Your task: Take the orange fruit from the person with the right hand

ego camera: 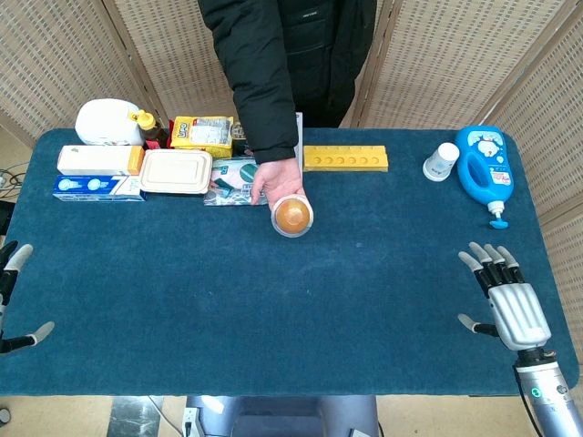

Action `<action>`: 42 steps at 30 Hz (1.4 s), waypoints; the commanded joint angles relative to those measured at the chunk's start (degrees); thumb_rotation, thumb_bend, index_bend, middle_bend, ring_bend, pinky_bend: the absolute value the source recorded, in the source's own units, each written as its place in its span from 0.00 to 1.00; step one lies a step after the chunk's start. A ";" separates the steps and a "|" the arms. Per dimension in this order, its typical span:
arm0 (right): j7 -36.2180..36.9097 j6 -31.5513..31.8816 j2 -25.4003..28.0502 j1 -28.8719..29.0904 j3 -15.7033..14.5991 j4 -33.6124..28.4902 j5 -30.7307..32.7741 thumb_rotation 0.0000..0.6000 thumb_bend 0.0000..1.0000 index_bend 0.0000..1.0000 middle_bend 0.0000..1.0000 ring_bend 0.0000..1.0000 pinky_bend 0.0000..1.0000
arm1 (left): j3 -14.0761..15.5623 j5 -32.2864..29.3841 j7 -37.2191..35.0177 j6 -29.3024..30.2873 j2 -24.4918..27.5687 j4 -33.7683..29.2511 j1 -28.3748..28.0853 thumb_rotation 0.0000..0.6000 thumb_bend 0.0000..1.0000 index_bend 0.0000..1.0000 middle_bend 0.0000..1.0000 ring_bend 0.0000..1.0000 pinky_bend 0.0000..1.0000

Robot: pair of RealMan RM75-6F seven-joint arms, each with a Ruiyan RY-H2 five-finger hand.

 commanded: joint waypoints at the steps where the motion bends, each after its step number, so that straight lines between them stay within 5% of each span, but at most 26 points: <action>1: 0.04 -0.35 -0.12 0.10 -0.03 0.21 0.14 1.00 0.00 0.11 0.04 0.00 0.00 | -0.13 -0.26 0.29 -0.13 -0.14 -0.03 -0.15 1.00 0.01 0.00 0.00 0.00 0.01; 11: 1.42 -2.13 -2.24 3.62 2.05 0.90 -1.34 1.00 0.00 0.07 0.03 0.00 0.00 | -0.74 -1.86 -0.65 -0.47 0.24 -0.10 -0.55 1.00 0.01 0.00 0.00 0.00 0.01; 17: 0.90 -10.87 -1.18 11.54 5.89 -3.25 -0.53 1.00 0.00 0.07 0.03 0.00 0.02 | -0.84 -2.40 -0.63 -1.29 0.28 0.00 -1.04 1.00 0.01 0.00 0.00 0.00 0.01; 25: -5.84 -25.10 -8.60 24.74 14.03 -2.76 11.02 1.00 0.02 0.08 0.07 0.03 0.12 | -1.23 -3.82 -1.27 -1.23 0.47 0.20 -1.11 1.00 0.01 0.00 0.00 0.00 0.01; 42: -13.49 -30.06 -19.53 35.73 17.59 1.66 23.94 1.00 0.06 0.22 0.19 0.15 0.25 | -1.97 -6.43 -1.65 -2.74 0.70 0.33 -2.29 1.00 0.01 0.00 0.00 0.00 0.01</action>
